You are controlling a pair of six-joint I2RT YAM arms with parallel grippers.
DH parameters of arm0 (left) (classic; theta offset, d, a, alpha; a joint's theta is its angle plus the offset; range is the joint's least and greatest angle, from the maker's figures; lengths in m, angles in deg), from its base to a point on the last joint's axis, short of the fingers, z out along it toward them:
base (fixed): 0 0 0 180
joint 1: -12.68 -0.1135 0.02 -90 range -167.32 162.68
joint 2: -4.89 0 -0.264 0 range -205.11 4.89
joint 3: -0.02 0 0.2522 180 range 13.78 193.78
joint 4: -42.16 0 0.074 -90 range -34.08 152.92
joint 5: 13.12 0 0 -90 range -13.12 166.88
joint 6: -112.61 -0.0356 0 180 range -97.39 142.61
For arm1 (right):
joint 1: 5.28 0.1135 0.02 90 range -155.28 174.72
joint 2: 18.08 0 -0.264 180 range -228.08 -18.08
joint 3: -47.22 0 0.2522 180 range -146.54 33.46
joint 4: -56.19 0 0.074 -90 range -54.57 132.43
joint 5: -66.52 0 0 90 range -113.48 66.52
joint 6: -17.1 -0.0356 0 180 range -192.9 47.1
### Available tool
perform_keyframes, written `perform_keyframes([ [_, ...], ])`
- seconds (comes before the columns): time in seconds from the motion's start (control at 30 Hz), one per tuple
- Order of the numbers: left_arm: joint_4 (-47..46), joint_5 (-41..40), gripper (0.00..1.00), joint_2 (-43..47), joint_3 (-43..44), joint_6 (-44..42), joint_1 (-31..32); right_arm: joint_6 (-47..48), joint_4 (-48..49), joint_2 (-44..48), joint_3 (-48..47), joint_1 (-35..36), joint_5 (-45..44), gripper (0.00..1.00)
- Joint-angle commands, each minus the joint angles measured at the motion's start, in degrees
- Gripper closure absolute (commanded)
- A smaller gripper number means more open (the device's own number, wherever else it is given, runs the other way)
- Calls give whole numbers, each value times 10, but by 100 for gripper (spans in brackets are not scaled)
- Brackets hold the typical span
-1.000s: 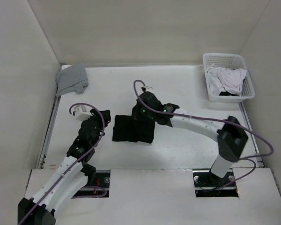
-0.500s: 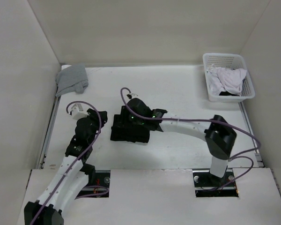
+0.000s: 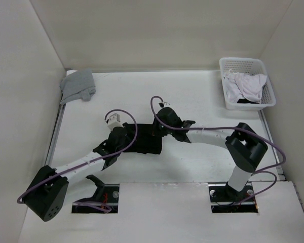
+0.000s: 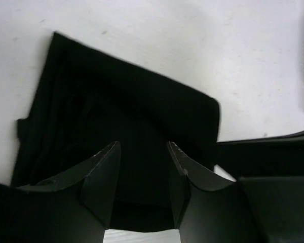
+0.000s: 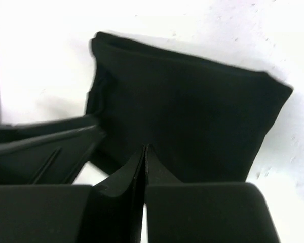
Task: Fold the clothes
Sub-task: Fold the tank top
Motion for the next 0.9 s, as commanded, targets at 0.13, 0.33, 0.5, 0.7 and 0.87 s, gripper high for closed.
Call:
perform_keyframes([
  [0.13,-9,-25,61,92,-99,51,-19,19,122,-50,-6,-42,41,96],
  [0.33,52,-18,60,164,-145,84,-19,0,134,-101,-16,-58,61,96],
  [0.5,115,-30,57,233,-143,83,-26,-7,139,-110,-11,-71,61,96],
  [0.7,199,-59,53,296,-99,65,-32,-6,139,-73,-10,-78,67,77],
  [0.87,234,-111,38,254,-56,39,-37,6,139,-4,9,-76,78,53],
])
